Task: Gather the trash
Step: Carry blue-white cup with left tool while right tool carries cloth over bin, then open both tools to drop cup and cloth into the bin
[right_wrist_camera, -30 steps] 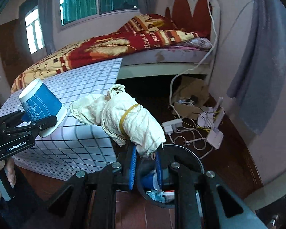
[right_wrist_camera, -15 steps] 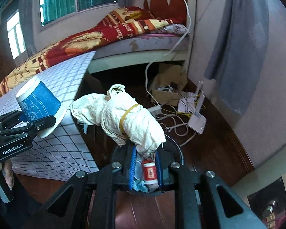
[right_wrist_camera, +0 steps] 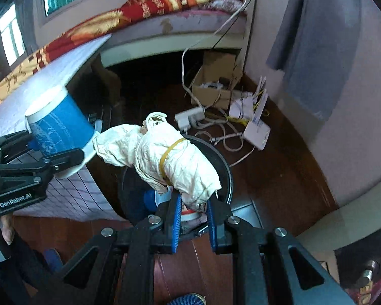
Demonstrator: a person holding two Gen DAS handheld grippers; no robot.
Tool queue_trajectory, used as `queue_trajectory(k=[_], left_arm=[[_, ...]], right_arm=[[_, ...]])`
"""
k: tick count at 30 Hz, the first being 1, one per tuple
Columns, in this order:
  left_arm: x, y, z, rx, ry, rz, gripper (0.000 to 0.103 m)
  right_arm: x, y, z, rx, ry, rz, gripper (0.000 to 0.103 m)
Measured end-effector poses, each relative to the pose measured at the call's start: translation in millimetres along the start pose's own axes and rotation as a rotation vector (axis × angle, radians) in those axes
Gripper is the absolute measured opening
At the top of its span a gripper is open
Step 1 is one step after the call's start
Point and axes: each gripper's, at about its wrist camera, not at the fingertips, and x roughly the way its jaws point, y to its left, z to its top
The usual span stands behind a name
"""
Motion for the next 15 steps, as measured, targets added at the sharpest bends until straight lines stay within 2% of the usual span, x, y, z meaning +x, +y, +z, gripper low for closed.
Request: queue_trajectory(k=[15], left_arm=[[81.4,1.7,-3.8,-0.029,0.128,-0.02,0.052]], right_arm=[[89.3,-12.0,-11.0,0.007,0.146,0.027,0.02]])
